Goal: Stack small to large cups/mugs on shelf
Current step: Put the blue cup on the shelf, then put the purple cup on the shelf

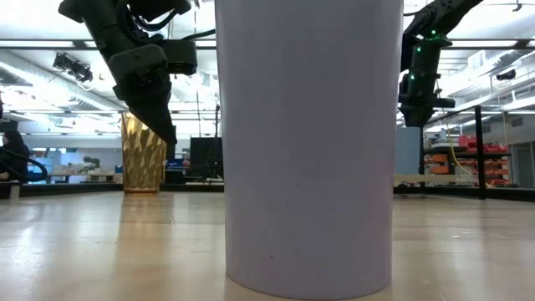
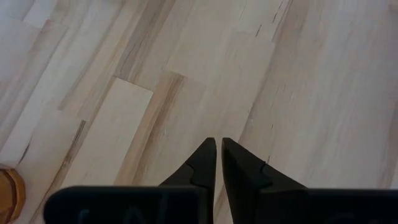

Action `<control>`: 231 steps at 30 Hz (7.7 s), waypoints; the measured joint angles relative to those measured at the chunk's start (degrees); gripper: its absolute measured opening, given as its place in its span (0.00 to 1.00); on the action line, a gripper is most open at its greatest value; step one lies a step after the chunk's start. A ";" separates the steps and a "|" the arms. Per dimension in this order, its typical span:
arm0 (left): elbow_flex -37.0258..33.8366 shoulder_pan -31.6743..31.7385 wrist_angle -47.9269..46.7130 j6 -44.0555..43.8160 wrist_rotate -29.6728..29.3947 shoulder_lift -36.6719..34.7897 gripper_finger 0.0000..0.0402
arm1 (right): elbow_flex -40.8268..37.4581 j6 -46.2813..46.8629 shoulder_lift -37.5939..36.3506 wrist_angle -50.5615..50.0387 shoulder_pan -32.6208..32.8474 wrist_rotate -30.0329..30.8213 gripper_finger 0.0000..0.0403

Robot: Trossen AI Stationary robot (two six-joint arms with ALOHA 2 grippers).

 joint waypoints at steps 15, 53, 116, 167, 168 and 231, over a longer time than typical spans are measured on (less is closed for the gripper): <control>0.00 0.00 0.00 0.01 -0.01 0.00 0.07 | -0.11 0.51 0.11 -0.01 0.00 0.03 0.16; 0.00 0.01 1.55 -0.01 0.00 -0.02 0.10 | 1.97 14.14 -26.80 -6.34 11.17 -30.25 0.23; 0.06 -24.76 41.15 -9.52 14.22 15.08 0.11 | -18.80 46.66 12.84 70.31 92.83 -1.86 0.22; 6.12 -21.11 52.71 -2.94 17.73 24.37 0.13 | -6.91 39.60 30.86 72.84 93.00 8.13 0.19; 6.12 -21.17 52.34 -2.96 18.19 24.37 0.14 | -6.91 39.60 30.86 72.89 93.00 8.25 0.19; 6.12 -11.33 43.42 -2.31 18.75 24.48 0.16 | -6.77 34.39 29.42 61.69 85.80 8.25 0.19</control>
